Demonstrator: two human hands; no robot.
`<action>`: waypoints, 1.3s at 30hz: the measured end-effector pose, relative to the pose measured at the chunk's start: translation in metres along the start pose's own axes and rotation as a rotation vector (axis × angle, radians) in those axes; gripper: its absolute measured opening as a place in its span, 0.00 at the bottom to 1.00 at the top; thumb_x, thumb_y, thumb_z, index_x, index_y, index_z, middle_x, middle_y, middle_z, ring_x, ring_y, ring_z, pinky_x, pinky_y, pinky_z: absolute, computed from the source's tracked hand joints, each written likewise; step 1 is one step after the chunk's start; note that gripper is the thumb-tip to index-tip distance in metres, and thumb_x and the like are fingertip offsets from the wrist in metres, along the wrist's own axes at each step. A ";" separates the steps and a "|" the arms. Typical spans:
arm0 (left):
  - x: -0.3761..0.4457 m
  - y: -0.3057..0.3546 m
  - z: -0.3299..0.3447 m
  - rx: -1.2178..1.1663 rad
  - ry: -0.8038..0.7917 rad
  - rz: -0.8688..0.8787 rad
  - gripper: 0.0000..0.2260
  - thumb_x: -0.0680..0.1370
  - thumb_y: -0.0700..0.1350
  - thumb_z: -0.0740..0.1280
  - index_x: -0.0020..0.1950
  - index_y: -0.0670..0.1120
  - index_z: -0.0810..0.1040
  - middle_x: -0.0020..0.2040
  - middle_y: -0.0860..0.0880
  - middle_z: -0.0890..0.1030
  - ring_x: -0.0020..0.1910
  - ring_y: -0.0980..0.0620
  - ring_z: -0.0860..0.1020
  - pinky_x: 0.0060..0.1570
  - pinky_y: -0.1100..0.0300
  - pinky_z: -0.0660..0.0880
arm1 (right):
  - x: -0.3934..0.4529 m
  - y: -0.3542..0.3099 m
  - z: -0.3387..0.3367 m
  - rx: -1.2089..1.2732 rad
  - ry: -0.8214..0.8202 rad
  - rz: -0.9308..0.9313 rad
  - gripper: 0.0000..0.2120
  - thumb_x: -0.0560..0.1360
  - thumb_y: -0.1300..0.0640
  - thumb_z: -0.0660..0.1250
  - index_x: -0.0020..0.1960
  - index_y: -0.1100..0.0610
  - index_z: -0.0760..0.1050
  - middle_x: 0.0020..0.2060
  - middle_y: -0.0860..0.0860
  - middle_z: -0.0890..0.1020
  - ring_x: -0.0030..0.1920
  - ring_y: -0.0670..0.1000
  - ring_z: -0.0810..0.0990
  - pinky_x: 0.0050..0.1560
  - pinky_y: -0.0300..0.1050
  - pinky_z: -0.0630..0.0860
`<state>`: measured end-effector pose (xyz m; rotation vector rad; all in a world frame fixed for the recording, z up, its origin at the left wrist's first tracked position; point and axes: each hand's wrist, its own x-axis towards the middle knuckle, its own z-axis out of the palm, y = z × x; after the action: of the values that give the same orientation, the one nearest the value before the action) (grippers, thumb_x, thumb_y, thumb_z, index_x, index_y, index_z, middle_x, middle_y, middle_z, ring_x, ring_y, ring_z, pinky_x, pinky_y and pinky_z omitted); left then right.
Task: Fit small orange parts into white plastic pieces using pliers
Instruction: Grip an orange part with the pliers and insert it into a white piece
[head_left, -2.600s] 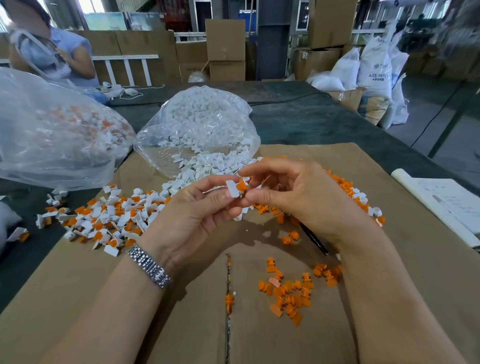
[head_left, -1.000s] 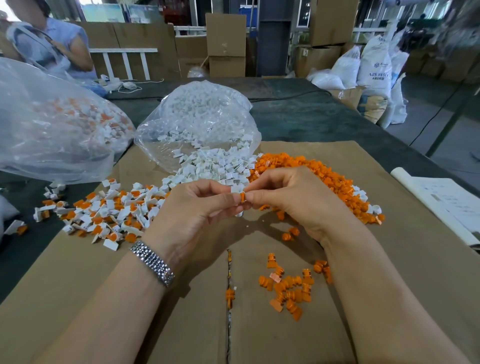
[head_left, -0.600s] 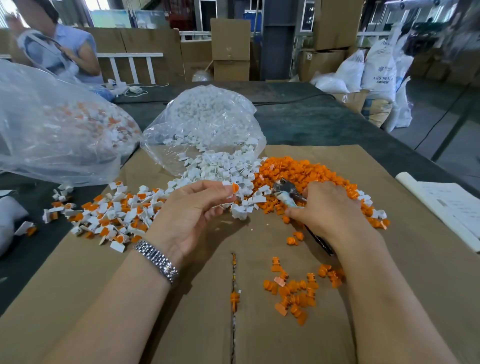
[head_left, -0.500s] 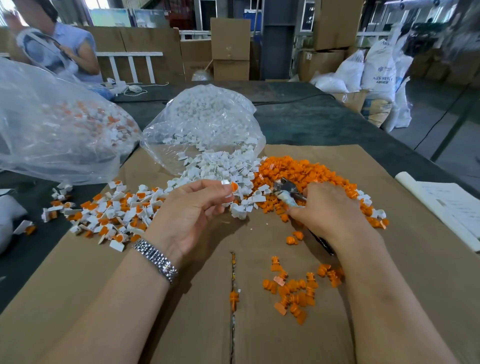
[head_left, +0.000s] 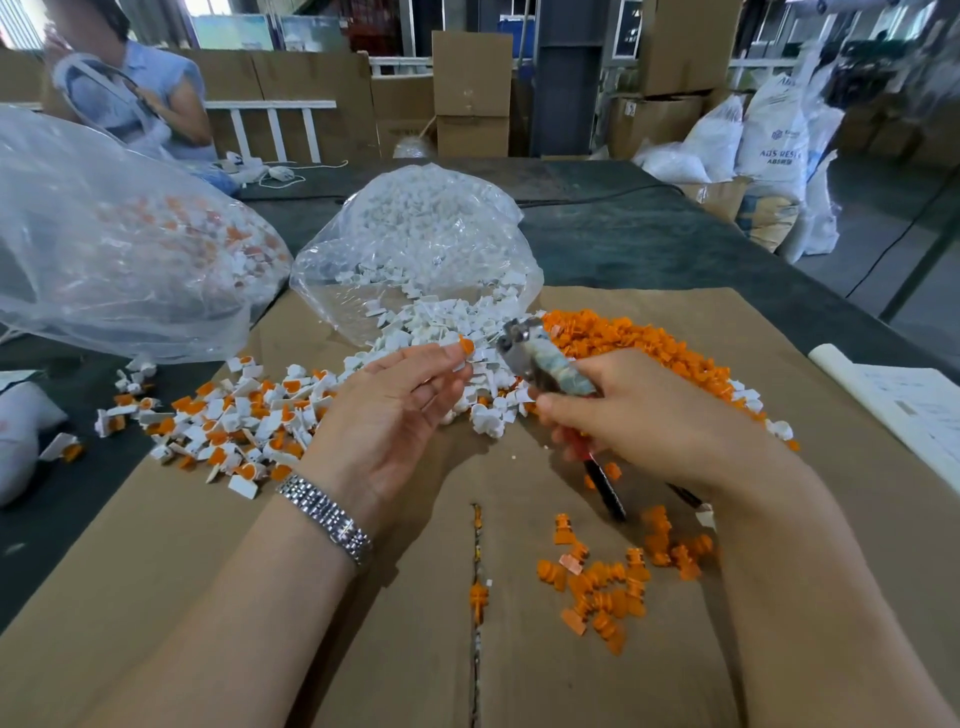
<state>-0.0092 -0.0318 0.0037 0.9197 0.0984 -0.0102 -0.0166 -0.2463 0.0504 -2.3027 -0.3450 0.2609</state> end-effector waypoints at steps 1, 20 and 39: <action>0.000 -0.001 0.001 -0.004 -0.004 0.004 0.13 0.65 0.38 0.79 0.48 0.37 0.86 0.44 0.44 0.86 0.41 0.53 0.85 0.39 0.66 0.80 | 0.000 -0.003 0.002 -0.021 -0.023 -0.009 0.10 0.82 0.52 0.65 0.47 0.57 0.80 0.40 0.52 0.86 0.39 0.47 0.85 0.36 0.34 0.79; -0.002 -0.005 0.007 -0.026 0.016 0.031 0.15 0.65 0.38 0.78 0.49 0.35 0.83 0.41 0.44 0.85 0.41 0.52 0.85 0.40 0.65 0.80 | -0.005 -0.020 0.011 -0.159 -0.074 -0.034 0.18 0.83 0.47 0.61 0.50 0.60 0.81 0.45 0.55 0.86 0.49 0.57 0.84 0.55 0.60 0.79; -0.009 -0.004 0.012 0.042 0.050 0.044 0.12 0.65 0.37 0.76 0.45 0.35 0.80 0.27 0.48 0.80 0.34 0.54 0.83 0.38 0.67 0.80 | 0.004 -0.020 0.035 -0.370 0.130 -0.089 0.22 0.83 0.41 0.60 0.35 0.53 0.66 0.31 0.50 0.72 0.29 0.48 0.69 0.29 0.44 0.61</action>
<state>-0.0173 -0.0441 0.0081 0.9644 0.1245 0.0521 -0.0266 -0.2085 0.0407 -2.6419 -0.4593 -0.0002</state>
